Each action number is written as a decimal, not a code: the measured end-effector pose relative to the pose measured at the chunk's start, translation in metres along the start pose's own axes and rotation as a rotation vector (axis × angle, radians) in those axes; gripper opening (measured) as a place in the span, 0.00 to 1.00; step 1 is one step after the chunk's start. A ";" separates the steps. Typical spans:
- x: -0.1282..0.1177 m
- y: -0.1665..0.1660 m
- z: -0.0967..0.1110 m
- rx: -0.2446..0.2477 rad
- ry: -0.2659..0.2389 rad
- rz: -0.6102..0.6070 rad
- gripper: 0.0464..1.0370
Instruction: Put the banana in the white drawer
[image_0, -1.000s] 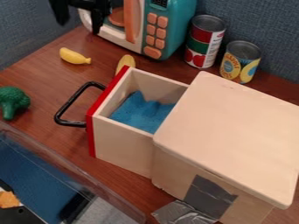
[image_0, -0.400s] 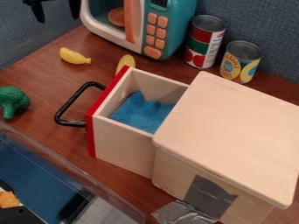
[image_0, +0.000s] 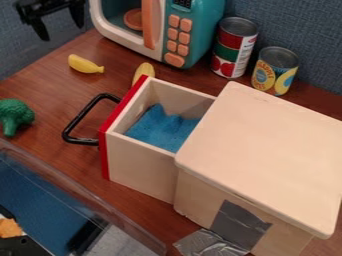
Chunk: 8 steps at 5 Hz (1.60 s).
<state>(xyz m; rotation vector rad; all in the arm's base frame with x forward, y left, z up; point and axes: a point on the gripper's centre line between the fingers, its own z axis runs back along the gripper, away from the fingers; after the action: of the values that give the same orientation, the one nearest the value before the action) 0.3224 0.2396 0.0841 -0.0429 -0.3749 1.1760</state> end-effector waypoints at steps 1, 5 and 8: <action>-0.002 -0.001 -0.012 -0.028 0.020 0.049 0.96; -0.010 0.009 -0.070 0.065 0.118 0.139 0.92; -0.025 -0.002 -0.069 0.124 0.135 -0.068 0.34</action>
<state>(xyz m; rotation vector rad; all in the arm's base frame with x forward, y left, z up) 0.3373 0.2276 0.0131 -0.0020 -0.1830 1.1203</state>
